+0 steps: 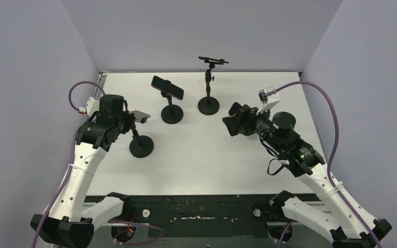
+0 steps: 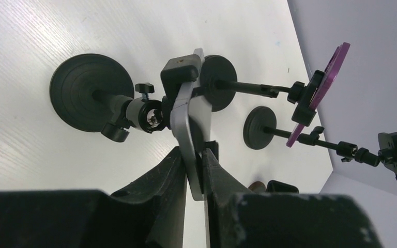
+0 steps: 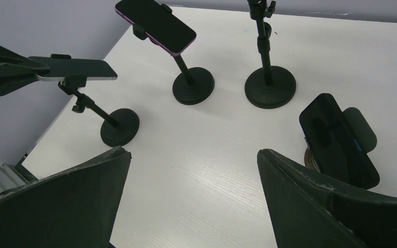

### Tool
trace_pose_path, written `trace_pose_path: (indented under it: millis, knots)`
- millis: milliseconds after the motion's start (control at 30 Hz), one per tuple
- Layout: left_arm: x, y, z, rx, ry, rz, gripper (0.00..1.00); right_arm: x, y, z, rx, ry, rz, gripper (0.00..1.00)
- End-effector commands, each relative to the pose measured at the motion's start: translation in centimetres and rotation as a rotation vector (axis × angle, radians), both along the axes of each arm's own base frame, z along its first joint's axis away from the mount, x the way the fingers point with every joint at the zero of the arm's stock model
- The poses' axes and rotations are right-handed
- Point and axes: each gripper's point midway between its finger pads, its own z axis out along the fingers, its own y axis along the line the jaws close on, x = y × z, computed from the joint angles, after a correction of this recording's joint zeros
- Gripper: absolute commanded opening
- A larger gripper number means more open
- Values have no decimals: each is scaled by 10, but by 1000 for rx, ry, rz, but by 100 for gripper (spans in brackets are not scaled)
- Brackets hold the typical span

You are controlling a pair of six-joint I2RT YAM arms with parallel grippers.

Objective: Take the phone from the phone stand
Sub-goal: Pick up the phone stand with the phone at the center of the board.

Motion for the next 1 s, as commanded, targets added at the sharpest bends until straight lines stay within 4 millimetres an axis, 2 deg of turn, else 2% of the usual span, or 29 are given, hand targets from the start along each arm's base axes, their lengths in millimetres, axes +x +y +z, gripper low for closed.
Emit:
trace_pose_path:
  millis: [0, 133, 367, 633, 967]
  knots:
    - [9, -2, 12, -14, -59, -11, 10, -3, -3, 23, 22, -58, -5, 100]
    - [8, -2, 16, -13, -67, -17, 0, -4, -4, 24, 22, -59, -6, 100]
    - [6, -4, 28, -7, -93, -45, 0, -5, -5, 27, 20, -64, -4, 100]
    - [5, -33, 53, -35, -181, -216, 0, -5, -7, 34, 8, -81, -6, 100]
    - [-12, -60, 81, -26, -272, -408, 0, -7, -9, 43, -12, -101, 0, 100]
